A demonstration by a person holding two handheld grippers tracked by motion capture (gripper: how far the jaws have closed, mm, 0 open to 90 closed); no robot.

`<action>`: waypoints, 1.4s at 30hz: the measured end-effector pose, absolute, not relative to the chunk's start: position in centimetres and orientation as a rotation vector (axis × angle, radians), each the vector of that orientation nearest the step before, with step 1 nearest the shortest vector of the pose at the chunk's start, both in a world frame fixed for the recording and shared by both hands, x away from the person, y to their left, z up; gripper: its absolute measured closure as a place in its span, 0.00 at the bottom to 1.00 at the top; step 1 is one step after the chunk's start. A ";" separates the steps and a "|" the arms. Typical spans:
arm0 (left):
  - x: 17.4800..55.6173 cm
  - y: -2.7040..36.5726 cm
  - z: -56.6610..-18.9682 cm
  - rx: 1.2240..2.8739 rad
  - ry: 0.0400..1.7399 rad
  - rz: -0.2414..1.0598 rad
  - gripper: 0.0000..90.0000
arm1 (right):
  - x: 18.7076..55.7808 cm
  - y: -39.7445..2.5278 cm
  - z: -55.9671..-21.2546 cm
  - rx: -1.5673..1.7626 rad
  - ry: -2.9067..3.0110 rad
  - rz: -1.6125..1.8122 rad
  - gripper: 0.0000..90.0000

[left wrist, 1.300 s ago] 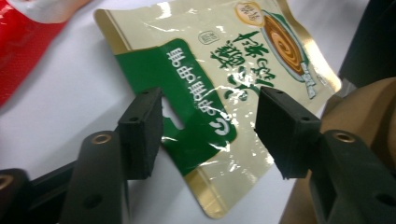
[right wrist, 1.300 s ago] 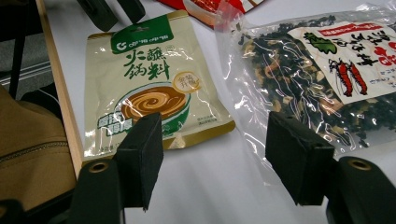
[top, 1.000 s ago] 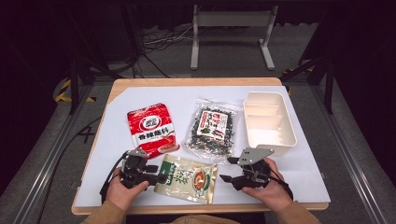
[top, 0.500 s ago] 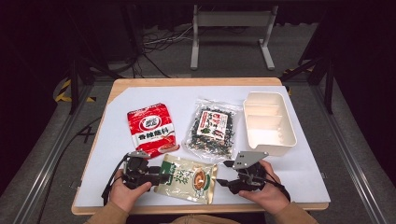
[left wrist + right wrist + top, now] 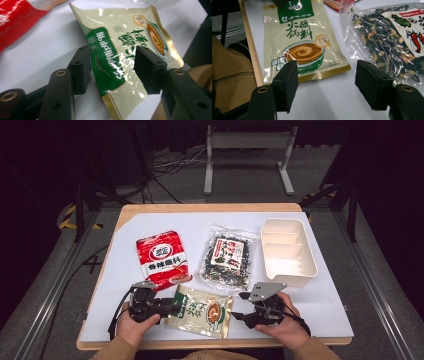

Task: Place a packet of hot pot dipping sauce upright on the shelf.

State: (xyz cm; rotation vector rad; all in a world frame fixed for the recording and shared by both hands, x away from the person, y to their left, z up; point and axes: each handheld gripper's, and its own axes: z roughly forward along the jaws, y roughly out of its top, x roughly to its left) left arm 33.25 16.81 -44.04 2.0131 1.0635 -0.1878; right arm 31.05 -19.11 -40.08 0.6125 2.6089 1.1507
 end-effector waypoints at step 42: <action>30.3 16.2 -36.6 2.049 0.824 0.105 1.00 | 31.2 -19.9 -38.9 0.592 2.569 1.196 0.54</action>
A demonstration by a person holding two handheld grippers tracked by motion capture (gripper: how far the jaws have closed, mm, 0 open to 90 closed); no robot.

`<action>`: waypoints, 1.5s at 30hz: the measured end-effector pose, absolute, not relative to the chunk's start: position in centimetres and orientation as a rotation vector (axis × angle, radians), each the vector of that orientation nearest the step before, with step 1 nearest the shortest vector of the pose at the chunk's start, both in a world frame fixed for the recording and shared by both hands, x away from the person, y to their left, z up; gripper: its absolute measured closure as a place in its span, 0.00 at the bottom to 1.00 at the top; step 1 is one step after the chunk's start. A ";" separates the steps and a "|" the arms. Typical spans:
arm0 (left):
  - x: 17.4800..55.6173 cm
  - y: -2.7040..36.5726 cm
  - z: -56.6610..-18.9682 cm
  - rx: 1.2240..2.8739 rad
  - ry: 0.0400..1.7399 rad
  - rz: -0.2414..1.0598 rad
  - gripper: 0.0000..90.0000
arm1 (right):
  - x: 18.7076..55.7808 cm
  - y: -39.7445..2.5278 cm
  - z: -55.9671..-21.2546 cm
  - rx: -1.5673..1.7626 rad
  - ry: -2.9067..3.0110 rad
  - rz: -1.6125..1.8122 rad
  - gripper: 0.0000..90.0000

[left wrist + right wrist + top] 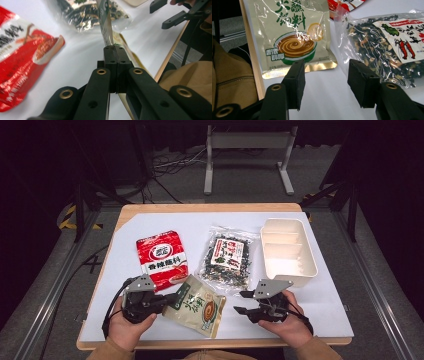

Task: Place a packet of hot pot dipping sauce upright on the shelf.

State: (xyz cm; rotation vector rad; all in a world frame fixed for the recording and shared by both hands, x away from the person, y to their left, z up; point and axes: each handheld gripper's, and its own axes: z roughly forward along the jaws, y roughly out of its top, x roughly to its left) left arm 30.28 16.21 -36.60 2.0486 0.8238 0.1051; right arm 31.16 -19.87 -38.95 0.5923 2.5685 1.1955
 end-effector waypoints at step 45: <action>29.1 13.8 -28.2 2.116 0.333 0.240 1.00 | 33.9 -13.9 -34.1 0.233 2.708 1.348 0.53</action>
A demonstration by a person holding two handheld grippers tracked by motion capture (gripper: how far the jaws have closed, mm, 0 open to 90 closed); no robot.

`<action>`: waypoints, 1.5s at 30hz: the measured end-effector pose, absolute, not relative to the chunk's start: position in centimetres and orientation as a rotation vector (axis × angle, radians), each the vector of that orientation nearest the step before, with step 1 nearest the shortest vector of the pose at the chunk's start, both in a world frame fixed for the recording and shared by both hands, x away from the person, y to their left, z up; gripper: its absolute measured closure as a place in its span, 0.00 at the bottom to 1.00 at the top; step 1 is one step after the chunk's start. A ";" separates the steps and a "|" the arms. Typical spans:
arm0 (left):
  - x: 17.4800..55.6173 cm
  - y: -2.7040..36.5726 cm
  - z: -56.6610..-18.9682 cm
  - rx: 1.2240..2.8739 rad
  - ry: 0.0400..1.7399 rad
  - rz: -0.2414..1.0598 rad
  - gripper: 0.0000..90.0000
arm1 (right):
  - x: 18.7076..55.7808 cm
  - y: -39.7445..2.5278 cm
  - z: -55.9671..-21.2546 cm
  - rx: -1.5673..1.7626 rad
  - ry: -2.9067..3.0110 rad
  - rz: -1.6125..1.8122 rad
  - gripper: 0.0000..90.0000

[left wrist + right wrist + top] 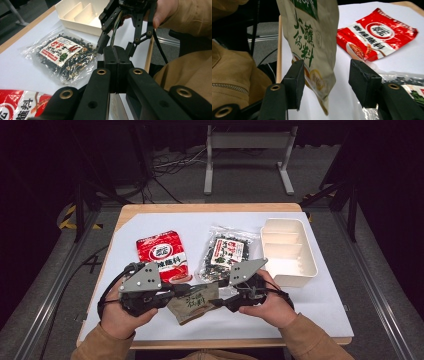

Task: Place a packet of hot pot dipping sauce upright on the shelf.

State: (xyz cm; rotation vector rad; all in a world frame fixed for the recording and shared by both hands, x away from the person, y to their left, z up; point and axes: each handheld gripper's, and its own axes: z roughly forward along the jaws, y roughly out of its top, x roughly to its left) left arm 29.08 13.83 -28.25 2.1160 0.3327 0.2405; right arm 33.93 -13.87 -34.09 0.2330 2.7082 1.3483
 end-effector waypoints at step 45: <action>30.2 16.1 -28.8 1.981 0.430 0.238 0.67 | 35.1 -18.1 -31.3 0.267 2.719 1.307 1.00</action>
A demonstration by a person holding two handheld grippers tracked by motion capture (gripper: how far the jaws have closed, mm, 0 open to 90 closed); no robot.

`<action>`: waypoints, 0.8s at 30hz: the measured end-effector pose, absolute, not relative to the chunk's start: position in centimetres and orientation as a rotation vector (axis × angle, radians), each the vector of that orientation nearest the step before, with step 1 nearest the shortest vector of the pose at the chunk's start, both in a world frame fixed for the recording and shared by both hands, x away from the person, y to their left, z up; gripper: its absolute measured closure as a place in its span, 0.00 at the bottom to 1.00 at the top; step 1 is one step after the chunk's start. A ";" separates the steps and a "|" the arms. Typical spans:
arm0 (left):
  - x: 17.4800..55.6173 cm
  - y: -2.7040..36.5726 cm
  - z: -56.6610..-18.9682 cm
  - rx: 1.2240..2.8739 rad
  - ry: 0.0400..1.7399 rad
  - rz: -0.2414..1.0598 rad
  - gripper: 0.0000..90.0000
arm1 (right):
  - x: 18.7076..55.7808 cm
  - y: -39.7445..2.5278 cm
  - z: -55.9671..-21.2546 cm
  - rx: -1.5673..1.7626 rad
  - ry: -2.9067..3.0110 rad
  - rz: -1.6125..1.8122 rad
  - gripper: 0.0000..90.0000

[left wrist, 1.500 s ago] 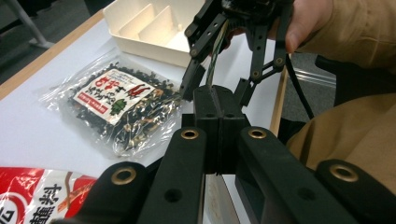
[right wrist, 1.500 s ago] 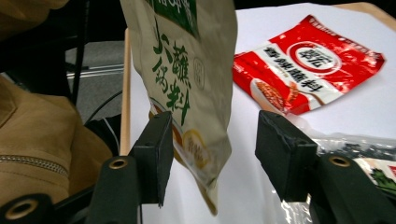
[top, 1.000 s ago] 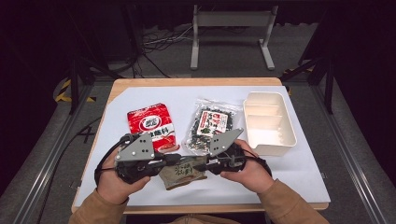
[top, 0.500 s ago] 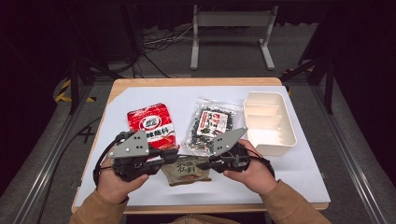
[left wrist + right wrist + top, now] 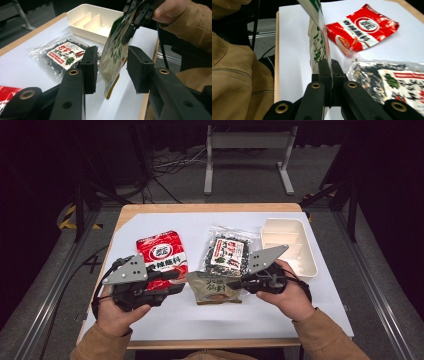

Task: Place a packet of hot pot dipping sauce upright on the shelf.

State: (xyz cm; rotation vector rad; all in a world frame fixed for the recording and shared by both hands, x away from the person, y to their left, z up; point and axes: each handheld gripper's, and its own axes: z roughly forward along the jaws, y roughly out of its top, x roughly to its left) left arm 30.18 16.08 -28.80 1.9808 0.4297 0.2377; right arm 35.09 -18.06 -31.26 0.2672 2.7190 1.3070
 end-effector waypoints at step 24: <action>32.3 19.8 -30.1 1.941 0.588 0.328 0.53 | 37.2 -22.8 -27.9 0.358 2.609 1.282 1.00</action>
